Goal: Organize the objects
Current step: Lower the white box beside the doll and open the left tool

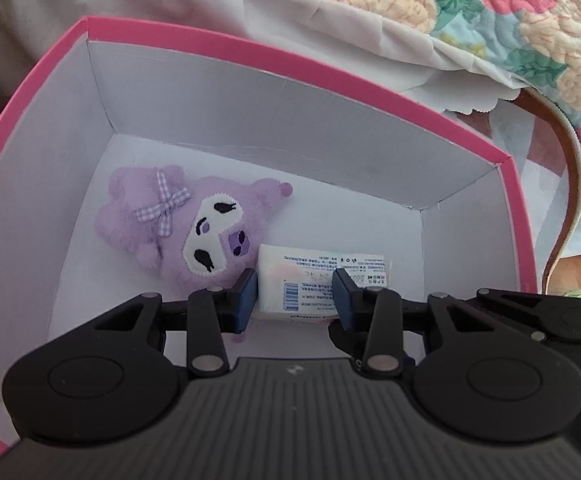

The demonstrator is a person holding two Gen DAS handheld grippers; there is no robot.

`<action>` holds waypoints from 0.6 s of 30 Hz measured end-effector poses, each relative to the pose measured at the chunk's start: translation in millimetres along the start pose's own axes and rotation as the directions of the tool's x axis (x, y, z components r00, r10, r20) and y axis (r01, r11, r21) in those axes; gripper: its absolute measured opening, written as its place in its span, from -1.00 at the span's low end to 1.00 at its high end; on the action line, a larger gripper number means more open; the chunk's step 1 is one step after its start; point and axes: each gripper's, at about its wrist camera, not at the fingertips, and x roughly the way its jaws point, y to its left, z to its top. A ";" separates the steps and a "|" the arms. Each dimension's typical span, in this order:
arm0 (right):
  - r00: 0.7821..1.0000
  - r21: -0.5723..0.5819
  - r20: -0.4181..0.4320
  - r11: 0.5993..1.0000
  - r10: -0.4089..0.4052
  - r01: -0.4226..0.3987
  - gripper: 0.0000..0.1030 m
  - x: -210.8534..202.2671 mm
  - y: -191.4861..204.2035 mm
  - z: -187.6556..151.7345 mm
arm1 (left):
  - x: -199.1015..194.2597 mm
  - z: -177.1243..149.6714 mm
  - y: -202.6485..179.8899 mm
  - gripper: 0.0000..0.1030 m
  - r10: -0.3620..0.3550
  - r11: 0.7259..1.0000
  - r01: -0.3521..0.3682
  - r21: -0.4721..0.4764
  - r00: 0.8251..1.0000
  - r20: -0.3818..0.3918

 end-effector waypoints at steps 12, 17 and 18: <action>0.998 -0.010 0.054 1.000 0.024 -0.023 -0.18 -6.9 0.8 -5.9 | -9.6 -4.7 -9.1 -0.19 0.054 0.996 -0.054 0.068 0.999 -0.005; 0.992 -0.043 0.116 0.998 0.045 -0.040 -0.09 -39.5 2.6 -21.7 | -34.3 -8.6 -12.9 -0.14 0.072 0.993 -0.074 0.090 0.997 0.018; 0.990 -0.039 0.128 0.998 0.062 -0.058 -0.09 -47.0 0.3 -24.7 | -41.0 -10.6 -13.5 -0.10 0.081 0.992 -0.083 0.098 0.996 0.023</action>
